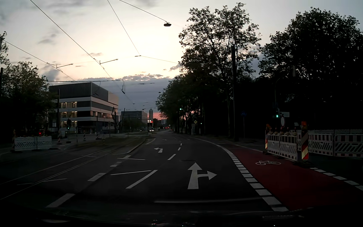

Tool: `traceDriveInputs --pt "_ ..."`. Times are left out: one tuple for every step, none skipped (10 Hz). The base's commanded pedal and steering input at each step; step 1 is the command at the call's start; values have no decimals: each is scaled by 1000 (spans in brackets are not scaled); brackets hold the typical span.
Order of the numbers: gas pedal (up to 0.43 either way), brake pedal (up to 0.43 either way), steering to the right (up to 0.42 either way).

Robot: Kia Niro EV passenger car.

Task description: Follow the waypoints while adhering to traffic rules and regulations

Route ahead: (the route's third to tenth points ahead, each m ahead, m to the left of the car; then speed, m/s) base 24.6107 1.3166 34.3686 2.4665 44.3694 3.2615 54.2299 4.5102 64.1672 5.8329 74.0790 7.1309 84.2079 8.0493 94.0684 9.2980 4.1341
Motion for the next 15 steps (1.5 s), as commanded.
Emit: traceDriveInputs --pt "240 0 52" --pt "240 0 51" --pt "240 0 51" --pt "240 0 50" --pt "240 0 48" --pt "240 0 47" --pt "240 0 46" --pt "240 0 44" --pt "240 0 38" --pt "240 0 33" --pt "228 0 25" --pt "220 0 19" --pt "220 0 12" --pt "220 0 8" --pt "220 0 5"
